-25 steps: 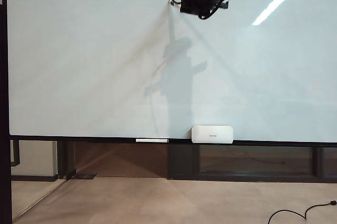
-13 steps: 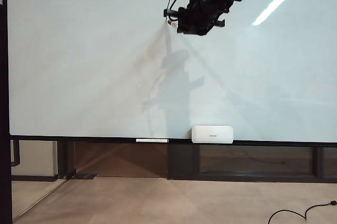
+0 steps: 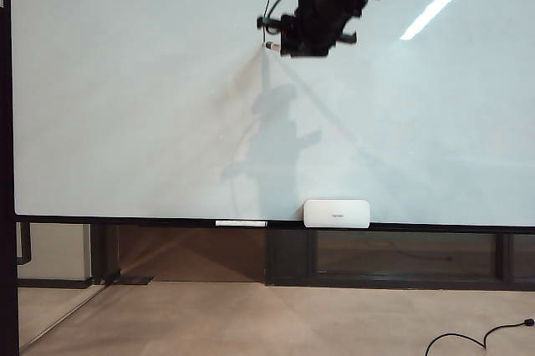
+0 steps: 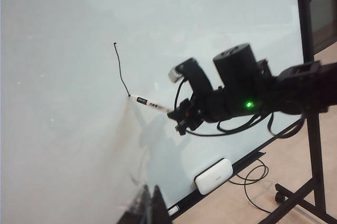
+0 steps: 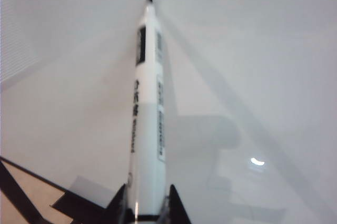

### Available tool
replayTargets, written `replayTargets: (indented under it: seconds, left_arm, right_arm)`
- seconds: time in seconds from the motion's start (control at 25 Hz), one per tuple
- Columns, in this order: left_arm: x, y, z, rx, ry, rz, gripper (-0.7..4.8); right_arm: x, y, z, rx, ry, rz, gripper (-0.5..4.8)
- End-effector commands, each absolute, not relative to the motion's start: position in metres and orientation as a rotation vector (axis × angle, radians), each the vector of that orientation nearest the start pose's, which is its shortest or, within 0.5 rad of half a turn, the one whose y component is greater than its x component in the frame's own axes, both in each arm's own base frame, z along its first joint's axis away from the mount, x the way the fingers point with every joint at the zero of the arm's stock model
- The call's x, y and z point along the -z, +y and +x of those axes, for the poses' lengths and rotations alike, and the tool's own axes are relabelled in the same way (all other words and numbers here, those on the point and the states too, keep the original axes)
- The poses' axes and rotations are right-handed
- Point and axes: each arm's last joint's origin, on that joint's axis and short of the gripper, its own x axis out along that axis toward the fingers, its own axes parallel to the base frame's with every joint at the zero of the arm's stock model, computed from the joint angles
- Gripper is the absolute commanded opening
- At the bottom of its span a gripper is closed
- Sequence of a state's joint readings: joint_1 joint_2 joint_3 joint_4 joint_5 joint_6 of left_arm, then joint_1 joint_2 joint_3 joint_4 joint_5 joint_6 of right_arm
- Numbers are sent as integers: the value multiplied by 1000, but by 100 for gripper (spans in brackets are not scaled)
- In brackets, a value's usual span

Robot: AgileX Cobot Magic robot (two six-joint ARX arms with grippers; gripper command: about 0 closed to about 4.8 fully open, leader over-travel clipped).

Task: Reach to the right to find the marker pen, pick it up, and write the number 12 on the whiteboard.

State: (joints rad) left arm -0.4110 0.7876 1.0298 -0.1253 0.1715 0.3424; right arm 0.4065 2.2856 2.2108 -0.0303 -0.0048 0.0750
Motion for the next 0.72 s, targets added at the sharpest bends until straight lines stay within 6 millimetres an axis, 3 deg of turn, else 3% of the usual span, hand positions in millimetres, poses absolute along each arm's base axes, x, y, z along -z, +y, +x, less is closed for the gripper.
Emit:
replayTargets:
  seconds: [0.04, 0.48, 0.72]
  left_arm:
    - [-421, -65, 137, 551, -227, 314, -5]
    - [-421, -66, 136, 598, -228, 290, -5]
    - [-421, -66, 136, 602, -228, 291, -5]
  right_arm:
    - [-367, 213, 478, -411, 50, 57, -2]
    - [-413, 204, 452, -356, -39, 16, -2]
    - [-425, 197, 449, -338, -103, 25, -2]
